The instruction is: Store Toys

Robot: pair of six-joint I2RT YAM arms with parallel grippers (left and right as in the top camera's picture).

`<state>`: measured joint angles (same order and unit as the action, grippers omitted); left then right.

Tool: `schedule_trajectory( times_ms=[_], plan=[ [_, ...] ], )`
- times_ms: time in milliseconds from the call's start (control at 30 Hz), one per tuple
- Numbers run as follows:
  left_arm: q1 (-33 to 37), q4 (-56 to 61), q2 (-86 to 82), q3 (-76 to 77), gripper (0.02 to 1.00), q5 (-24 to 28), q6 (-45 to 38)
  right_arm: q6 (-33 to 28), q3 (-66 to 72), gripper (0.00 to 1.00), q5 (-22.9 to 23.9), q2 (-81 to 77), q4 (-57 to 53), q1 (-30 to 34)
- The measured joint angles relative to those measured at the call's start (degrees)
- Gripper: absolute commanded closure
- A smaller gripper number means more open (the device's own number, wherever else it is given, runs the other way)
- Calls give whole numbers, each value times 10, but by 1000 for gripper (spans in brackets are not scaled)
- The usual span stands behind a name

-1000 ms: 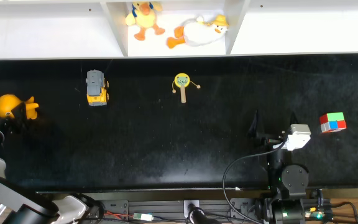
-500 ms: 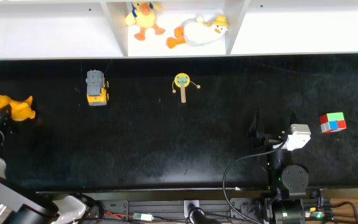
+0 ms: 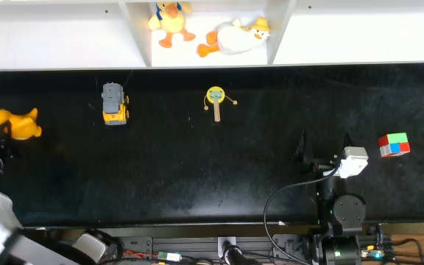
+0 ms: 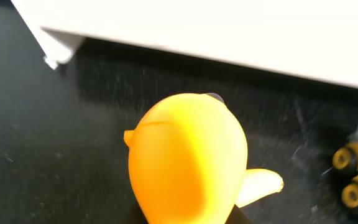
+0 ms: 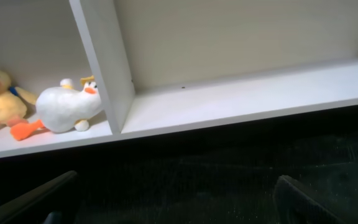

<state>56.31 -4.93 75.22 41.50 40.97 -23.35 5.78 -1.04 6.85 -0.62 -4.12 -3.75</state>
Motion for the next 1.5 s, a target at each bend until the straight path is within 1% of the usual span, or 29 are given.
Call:
schedule_trajectory(
  times_ms=[267, 400, 467, 600, 767, 900, 1000, 1200, 1500],
  plan=[
    [0, -16, -76, 0, 982, 9, 68, 0, 0, 5, 0, 0, 0, 0],
    [-14, -21, -108, 0, 982, 1, 99, 0, 0, 7, 0, 0, 0, 0],
    [-33, -26, -126, 0, 985, -19, 121, 0, 0, 7, 0, 0, 0, 0],
    [-92, -76, -143, 15, 982, -86, 158, 0, 0, 5, 0, 0, 0, 0],
    [-175, -169, -103, 94, 982, -196, 176, 0, 0, 5, 0, 0, 0, 0],
    [-209, -189, -51, 169, 982, -251, 188, 0, 0, 5, 0, 0, 0, 0],
    [-218, -182, -14, 204, 982, -273, 201, 0, 0, 5, 0, 0, 0, 0],
    [-229, -162, 57, 245, 982, -293, 217, 0, 0, 7, 0, 0, 0, 0],
    [-286, -110, 117, 299, 982, -320, 220, 0, 0, 5, 0, 0, 0, 0]
  ],
)
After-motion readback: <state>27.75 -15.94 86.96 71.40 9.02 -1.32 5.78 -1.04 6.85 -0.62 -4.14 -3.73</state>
